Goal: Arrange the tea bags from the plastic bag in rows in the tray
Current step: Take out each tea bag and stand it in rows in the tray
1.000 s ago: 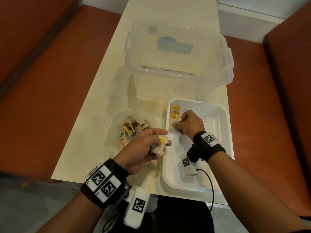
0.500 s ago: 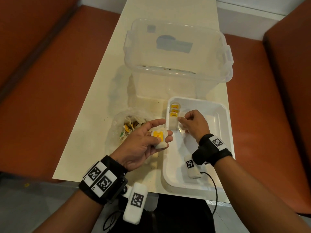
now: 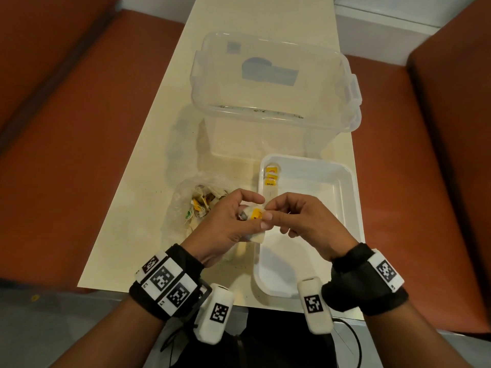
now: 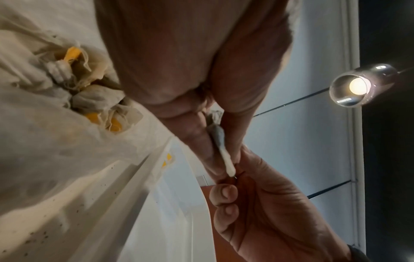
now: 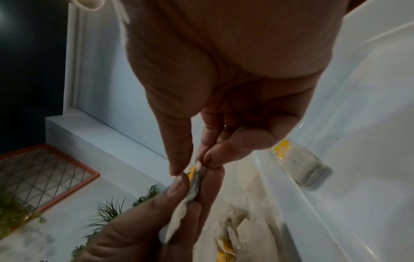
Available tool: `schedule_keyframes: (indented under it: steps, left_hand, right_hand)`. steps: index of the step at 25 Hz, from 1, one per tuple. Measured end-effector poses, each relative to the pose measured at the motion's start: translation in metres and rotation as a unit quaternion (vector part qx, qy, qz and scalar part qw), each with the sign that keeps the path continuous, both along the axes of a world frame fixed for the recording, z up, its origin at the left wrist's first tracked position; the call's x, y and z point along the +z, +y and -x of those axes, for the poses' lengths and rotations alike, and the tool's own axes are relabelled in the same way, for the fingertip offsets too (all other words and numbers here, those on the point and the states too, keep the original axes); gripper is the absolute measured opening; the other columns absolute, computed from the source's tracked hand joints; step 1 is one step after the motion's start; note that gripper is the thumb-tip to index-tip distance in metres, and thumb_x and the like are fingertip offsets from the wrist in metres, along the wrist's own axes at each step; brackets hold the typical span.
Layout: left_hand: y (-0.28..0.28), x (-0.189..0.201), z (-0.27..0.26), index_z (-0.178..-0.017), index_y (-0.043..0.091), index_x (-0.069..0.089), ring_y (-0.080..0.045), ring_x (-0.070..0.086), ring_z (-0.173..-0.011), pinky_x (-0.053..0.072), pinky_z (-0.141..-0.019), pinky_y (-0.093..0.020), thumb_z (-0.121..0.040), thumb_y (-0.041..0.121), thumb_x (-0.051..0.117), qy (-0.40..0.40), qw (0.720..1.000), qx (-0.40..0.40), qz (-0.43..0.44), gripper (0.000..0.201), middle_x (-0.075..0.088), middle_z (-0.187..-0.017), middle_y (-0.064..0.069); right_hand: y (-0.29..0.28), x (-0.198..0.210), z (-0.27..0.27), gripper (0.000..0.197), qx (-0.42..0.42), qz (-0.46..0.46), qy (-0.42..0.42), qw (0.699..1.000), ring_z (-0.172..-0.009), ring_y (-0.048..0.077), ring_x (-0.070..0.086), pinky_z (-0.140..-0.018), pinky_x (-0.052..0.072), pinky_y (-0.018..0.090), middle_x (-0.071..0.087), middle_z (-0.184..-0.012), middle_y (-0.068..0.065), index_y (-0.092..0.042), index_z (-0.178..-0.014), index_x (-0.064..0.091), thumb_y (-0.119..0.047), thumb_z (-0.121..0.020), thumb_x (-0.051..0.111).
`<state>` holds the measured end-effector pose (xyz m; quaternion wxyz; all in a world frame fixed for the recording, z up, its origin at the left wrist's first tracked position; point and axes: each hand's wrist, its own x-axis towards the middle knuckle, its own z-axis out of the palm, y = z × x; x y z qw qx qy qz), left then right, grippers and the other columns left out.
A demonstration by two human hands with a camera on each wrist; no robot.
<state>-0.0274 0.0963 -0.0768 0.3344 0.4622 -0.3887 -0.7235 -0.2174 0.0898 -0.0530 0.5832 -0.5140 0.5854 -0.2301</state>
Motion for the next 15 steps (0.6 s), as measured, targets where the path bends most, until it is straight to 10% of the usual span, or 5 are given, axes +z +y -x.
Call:
schedule_keyframes:
  steps: [8, 15]
  left_hand:
    - [0.0018, 0.0003, -0.0057, -0.11, 0.01, 0.068, -0.012, 0.068, -0.084, 0.06, -0.077, -0.032, -0.084, 0.012, 0.075, 0.015, 1.0, -0.005, -0.017, 0.027, 0.072, -0.097, -0.005]
    - [-0.0007, -0.0004, -0.0047, -0.098, 0.011, 0.066, -0.011, 0.068, -0.074, 0.059, -0.065, -0.028, -0.092, 0.019, 0.068, 0.003, 0.999, 0.027, -0.037, 0.011, 0.07, -0.084, -0.001]
  right_hand:
    - [-0.004, 0.0008, -0.0003, 0.02, -0.025, -0.01, -0.013, 1.0, -0.071, 0.014, 0.065, -0.064, 0.047, 0.026, 0.073, -0.08, 0.004, -0.004, -0.094, 0.069, -0.022, -0.088, 0.073]
    - [-0.0046, 0.0062, 0.0023, 0.02, -0.048, -0.019, -0.039, 0.998, -0.07, 0.014, 0.067, -0.064, 0.05, 0.026, 0.075, -0.083, 0.005, -0.011, -0.097, 0.072, -0.027, -0.085, 0.075]
